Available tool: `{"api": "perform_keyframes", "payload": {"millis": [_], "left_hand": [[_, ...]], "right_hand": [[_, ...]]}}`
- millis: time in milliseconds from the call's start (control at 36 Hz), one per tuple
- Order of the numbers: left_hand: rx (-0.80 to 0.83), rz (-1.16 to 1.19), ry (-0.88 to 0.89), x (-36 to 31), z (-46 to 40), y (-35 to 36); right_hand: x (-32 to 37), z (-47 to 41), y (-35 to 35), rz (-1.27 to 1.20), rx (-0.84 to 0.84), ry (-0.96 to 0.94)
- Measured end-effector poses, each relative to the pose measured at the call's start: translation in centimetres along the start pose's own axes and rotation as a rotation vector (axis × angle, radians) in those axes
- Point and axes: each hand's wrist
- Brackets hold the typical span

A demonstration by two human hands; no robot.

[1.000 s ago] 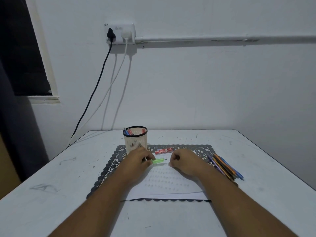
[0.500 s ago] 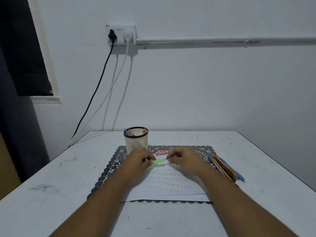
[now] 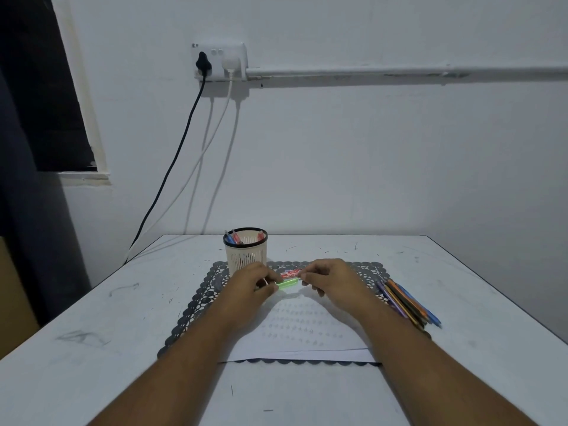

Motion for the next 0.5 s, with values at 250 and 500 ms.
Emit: {"api": "perform_keyframes", "payload": {"millis": [250, 500], "left_hand": [[-0.047, 0.107, -0.052, -0.5, 0.2, 0.4], [-0.041, 0.296, -0.028, -1.0, 0.2, 1.0]], "right_hand": [[-0.1, -0.1, 0.8, -0.156, -0.042, 0.000], [0.1, -0.6, 1.8, -0.562, -0.126, 0.105]]}}
Point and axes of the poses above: each hand's wrist, its own z-axis away from the middle knuckle, its own y-axis out of the palm, x = y × z, and after that the axes turned 4 degrees about -z, right-handed
